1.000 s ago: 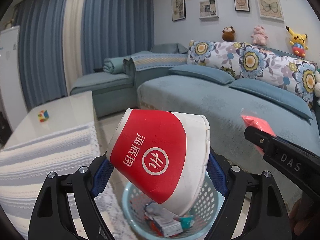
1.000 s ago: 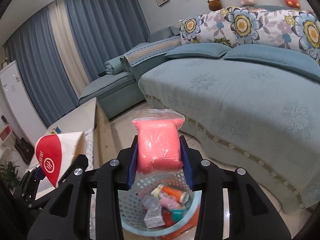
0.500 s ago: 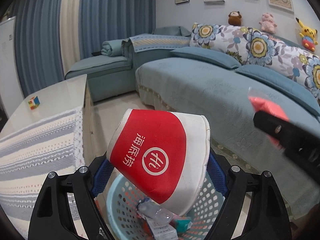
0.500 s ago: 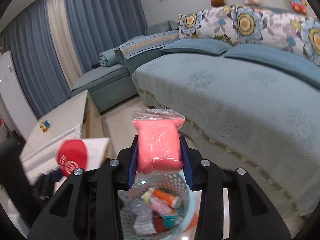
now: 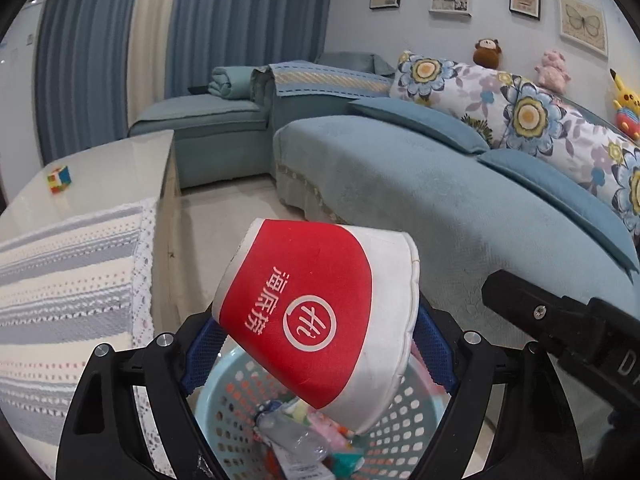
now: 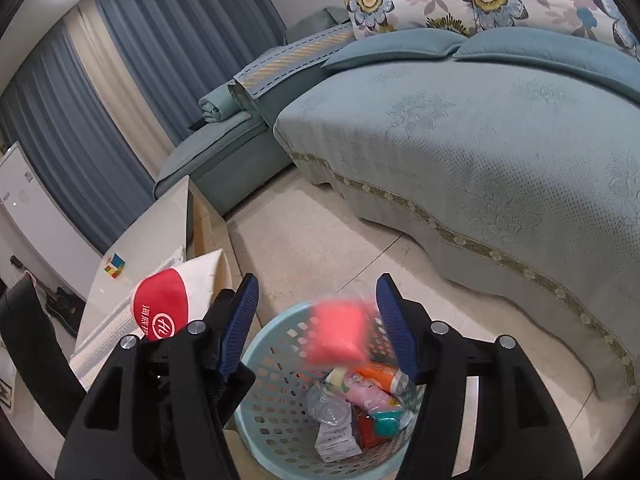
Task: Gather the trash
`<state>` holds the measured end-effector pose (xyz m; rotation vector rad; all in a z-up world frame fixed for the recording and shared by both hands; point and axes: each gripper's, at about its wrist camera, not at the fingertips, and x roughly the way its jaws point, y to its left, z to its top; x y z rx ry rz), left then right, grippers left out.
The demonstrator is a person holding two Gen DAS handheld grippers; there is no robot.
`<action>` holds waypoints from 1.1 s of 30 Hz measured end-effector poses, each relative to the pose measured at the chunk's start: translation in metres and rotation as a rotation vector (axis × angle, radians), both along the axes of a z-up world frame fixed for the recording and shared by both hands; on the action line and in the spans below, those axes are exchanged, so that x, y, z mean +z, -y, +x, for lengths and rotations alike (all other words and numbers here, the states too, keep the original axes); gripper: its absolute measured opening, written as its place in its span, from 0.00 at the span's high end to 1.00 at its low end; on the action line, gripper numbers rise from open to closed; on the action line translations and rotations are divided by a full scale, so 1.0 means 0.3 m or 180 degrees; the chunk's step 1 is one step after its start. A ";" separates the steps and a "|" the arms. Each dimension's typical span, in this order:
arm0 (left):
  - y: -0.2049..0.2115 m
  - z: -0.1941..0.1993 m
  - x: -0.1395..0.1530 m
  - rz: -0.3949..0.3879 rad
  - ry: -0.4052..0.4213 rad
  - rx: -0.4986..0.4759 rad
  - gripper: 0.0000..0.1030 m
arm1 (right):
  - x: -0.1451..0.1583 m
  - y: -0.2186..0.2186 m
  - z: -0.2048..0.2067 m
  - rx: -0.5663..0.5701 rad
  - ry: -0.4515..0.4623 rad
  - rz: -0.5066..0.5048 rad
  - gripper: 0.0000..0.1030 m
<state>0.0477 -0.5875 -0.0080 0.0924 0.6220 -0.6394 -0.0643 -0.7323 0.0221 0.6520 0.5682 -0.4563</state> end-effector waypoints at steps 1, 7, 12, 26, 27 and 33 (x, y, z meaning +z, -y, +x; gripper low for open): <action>-0.005 0.000 0.000 0.0029 0.0029 0.0013 0.18 | 0.000 0.002 -0.003 -0.0010 0.0011 0.0033 0.44; -0.039 -0.011 0.006 0.0086 0.0100 0.0071 0.07 | 0.020 0.019 -0.030 -0.0101 0.0142 0.0160 0.42; -0.071 -0.012 0.006 0.0177 0.0043 0.0063 0.07 | 0.047 0.005 -0.039 -0.0106 0.0171 0.0206 0.37; -0.315 -0.099 0.129 0.0275 0.0304 0.0159 0.07 | 0.168 -0.175 -0.075 0.0038 0.0245 -0.0065 0.27; -0.337 -0.110 0.143 0.0271 0.0319 0.0149 0.07 | 0.172 -0.192 -0.078 0.0074 0.0262 -0.0067 0.27; -0.478 -0.205 0.219 0.0275 0.0426 0.0001 0.07 | 0.232 -0.346 -0.112 0.0450 0.0486 -0.0179 0.19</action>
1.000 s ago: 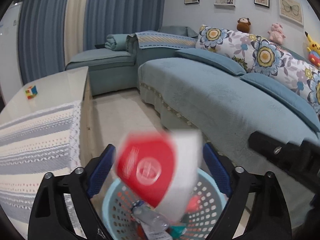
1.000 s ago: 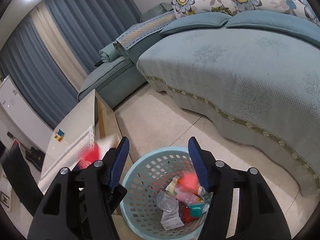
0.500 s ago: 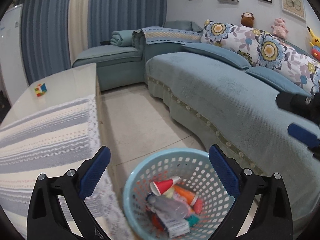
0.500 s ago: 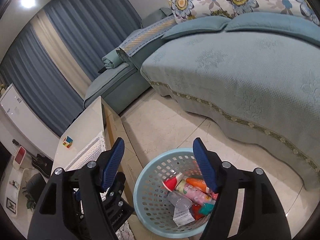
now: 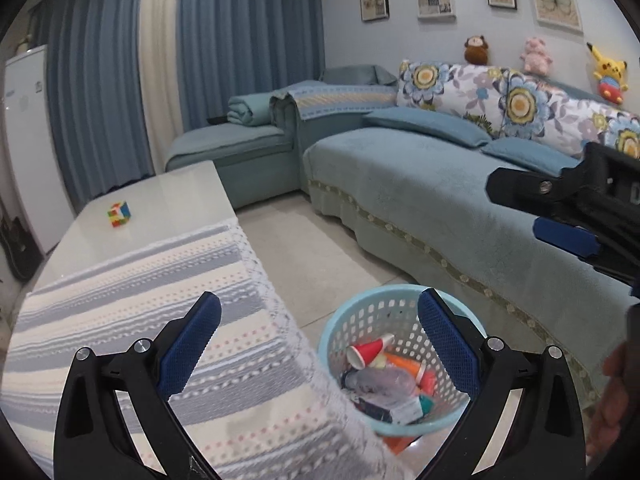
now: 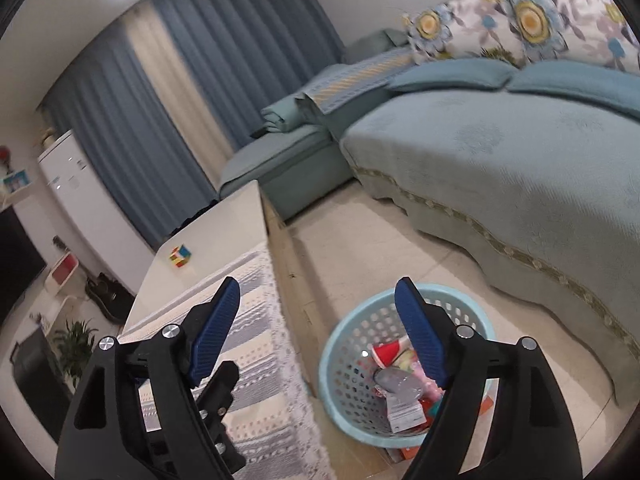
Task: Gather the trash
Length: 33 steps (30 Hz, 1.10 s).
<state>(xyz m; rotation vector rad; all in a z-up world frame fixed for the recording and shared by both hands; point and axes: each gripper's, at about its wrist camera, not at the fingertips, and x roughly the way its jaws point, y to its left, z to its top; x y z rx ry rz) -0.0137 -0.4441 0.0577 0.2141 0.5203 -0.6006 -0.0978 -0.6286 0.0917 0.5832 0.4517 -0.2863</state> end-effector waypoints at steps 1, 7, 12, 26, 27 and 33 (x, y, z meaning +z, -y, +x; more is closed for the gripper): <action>-0.026 -0.010 0.014 -0.0029 0.0005 0.0000 0.07 | 0.012 -0.021 -0.010 0.0004 0.0042 -0.0035 0.16; -0.174 -0.073 0.060 -0.0054 0.0073 -0.0022 0.07 | 0.017 -0.123 -0.059 -0.0133 -0.0006 -0.0248 0.10; -0.295 -0.105 0.070 -0.0121 0.0129 0.0039 0.07 | -0.048 -0.198 -0.096 -0.0189 -0.0174 -0.0145 0.08; -0.575 -0.171 -0.081 0.0164 -0.0003 0.0297 0.07 | -0.176 -0.532 -0.196 -0.0200 -0.0314 -0.0608 0.08; -0.600 -0.168 -0.097 0.0197 -0.0040 0.0358 0.07 | -0.190 -0.548 -0.197 -0.0174 -0.0338 -0.0578 0.08; -0.757 -0.140 -0.139 0.0016 -0.0267 0.0747 0.07 | -0.244 -0.619 -0.185 0.0043 -0.0372 -0.0642 0.08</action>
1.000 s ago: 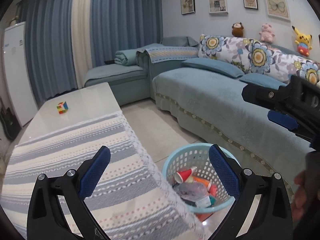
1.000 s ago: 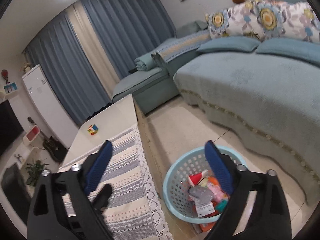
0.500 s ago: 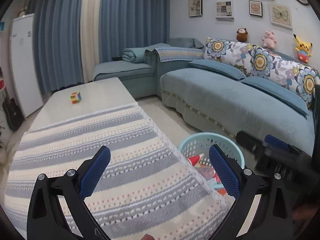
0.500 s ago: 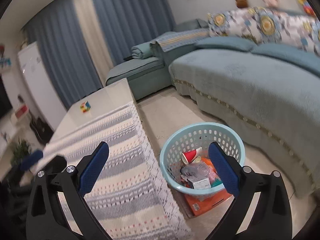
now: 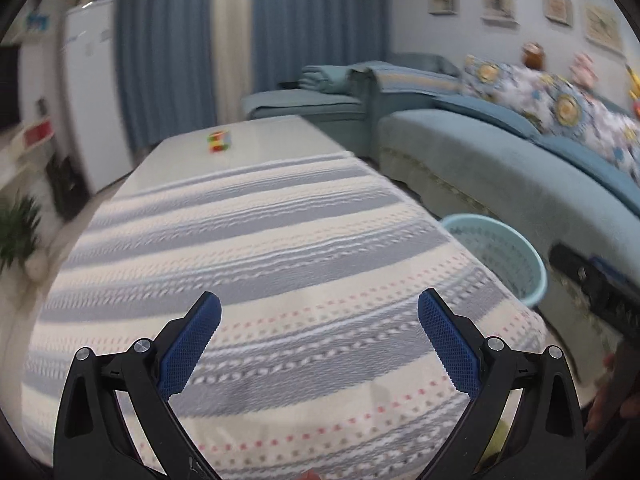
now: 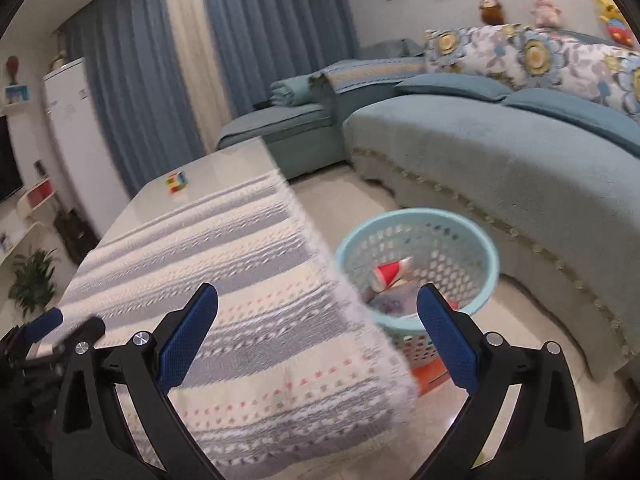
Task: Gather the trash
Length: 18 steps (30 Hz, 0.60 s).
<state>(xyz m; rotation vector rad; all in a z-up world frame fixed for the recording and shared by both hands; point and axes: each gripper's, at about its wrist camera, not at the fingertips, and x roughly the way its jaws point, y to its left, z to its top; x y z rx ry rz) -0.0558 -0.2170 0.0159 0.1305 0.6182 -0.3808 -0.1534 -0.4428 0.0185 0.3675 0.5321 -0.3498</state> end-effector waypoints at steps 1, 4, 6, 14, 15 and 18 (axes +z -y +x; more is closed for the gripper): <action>-0.027 0.004 -0.001 -0.0029 0.0023 0.0134 0.07 | -0.007 -0.011 0.002 0.0036 -0.0003 -0.0006 0.08; -0.071 0.004 -0.002 -0.0071 0.0100 0.0321 0.07 | -0.021 -0.051 0.009 0.0142 -0.0019 -0.0081 0.08; -0.100 0.002 0.000 -0.0109 0.0175 0.0418 0.07 | -0.026 -0.070 0.017 0.0213 -0.0030 -0.0087 0.08; -0.126 -0.016 -0.001 -0.0102 0.0258 0.0462 0.07 | -0.038 -0.110 0.050 0.0304 -0.0070 -0.0060 0.08; -0.130 -0.021 -0.004 -0.0083 0.0263 0.0464 0.07 | -0.040 -0.114 0.055 0.0312 -0.0083 -0.0057 0.08; -0.140 -0.014 -0.010 -0.0060 0.0238 0.0470 0.07 | -0.046 -0.128 0.068 0.0324 -0.0123 -0.0076 0.08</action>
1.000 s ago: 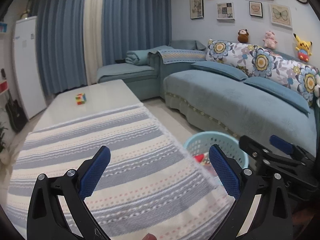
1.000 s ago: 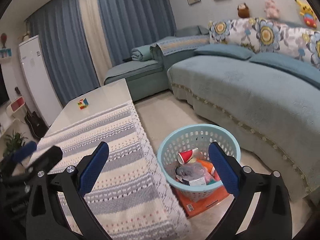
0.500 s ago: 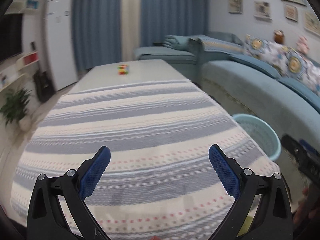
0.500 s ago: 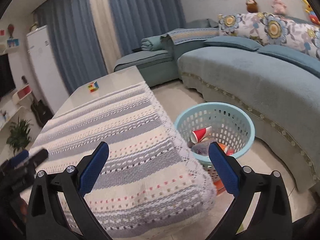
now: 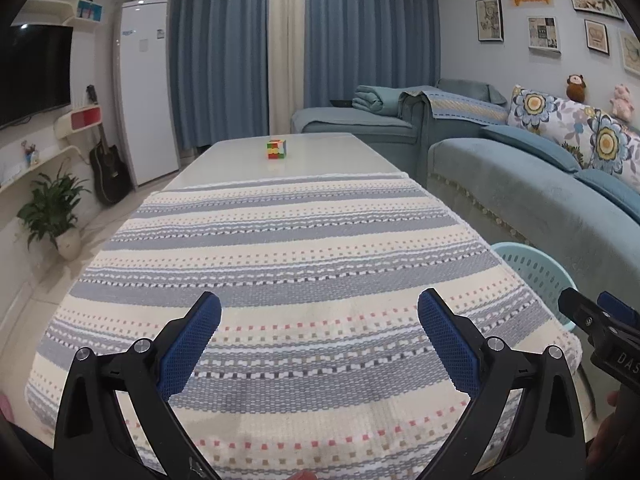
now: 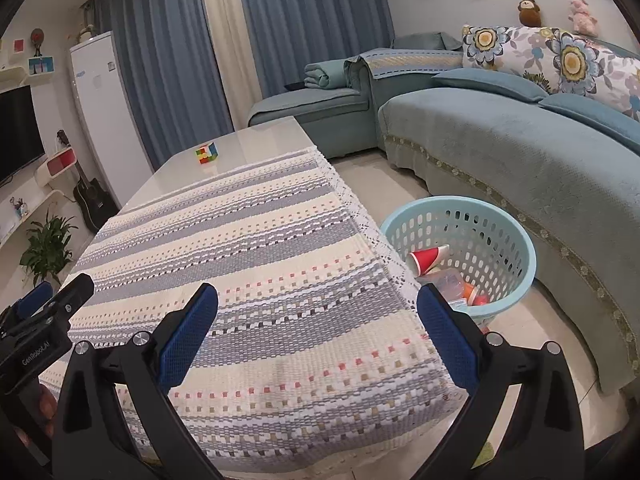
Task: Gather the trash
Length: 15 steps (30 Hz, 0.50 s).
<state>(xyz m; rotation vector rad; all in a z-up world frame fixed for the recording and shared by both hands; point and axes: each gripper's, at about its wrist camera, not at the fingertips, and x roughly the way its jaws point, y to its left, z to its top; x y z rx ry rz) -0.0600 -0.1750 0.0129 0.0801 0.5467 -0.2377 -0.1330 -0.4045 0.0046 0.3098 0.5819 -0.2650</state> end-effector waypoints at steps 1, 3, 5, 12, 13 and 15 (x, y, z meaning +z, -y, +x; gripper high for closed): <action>-0.006 0.006 -0.001 0.0001 -0.0009 0.0011 0.07 | -0.003 -0.005 0.006 -0.0019 -0.0027 -0.0045 0.08; -0.018 0.007 -0.002 -0.0002 -0.0016 0.0045 0.07 | -0.004 -0.022 0.016 -0.0082 -0.0071 -0.0232 0.08; -0.034 0.011 -0.004 -0.0002 -0.0017 0.0089 0.07 | -0.007 -0.039 0.028 -0.0100 -0.0111 -0.0361 0.08; -0.059 0.042 -0.034 0.0076 -0.0121 0.0147 0.07 | -0.021 -0.054 0.044 -0.0054 -0.0163 -0.0321 0.08; -0.065 0.046 -0.040 0.0087 -0.0140 0.0148 0.07 | -0.020 -0.055 0.044 -0.0054 -0.0162 -0.0314 0.08; -0.068 0.048 -0.048 0.0115 -0.0178 0.0154 0.07 | -0.017 -0.055 0.041 -0.0060 -0.0151 -0.0296 0.08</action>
